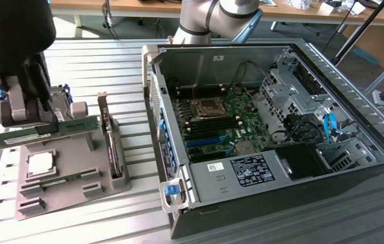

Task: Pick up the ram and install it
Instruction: 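Pick up the ram and move it above insertion slot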

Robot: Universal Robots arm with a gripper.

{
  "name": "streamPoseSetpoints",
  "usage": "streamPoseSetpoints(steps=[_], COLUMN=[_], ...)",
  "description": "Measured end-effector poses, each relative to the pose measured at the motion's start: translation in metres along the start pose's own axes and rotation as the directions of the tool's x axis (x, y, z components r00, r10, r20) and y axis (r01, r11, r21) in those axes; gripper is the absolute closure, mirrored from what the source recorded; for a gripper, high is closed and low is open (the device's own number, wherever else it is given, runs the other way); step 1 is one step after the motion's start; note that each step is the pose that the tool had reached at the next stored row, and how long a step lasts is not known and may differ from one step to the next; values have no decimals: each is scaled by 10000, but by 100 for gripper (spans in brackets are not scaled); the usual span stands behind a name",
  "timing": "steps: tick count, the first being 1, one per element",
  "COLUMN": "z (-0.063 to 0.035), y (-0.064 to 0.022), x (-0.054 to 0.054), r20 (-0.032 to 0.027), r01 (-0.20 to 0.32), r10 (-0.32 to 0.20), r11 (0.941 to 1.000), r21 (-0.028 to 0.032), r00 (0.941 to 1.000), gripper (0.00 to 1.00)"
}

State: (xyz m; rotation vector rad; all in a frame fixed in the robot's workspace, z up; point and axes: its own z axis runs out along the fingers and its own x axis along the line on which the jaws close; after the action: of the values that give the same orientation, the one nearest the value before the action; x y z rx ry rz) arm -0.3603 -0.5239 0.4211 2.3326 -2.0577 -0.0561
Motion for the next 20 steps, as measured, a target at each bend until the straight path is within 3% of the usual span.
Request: streamPoseSetpoints(steps=[4,7,10,20], z=[-12,-12,-14,-19], y=[-429,-569,-817,-1290], x=[54,72,103,162], r20=[-1,0,0,-1], r01=[0,0,0,0], r10=[0,0,0,0], r11=[10000,10000,10000,10000], r21=[-1,1,0,0], r00=[10000,10000,10000,10000], gripper=[88,88,88,88])
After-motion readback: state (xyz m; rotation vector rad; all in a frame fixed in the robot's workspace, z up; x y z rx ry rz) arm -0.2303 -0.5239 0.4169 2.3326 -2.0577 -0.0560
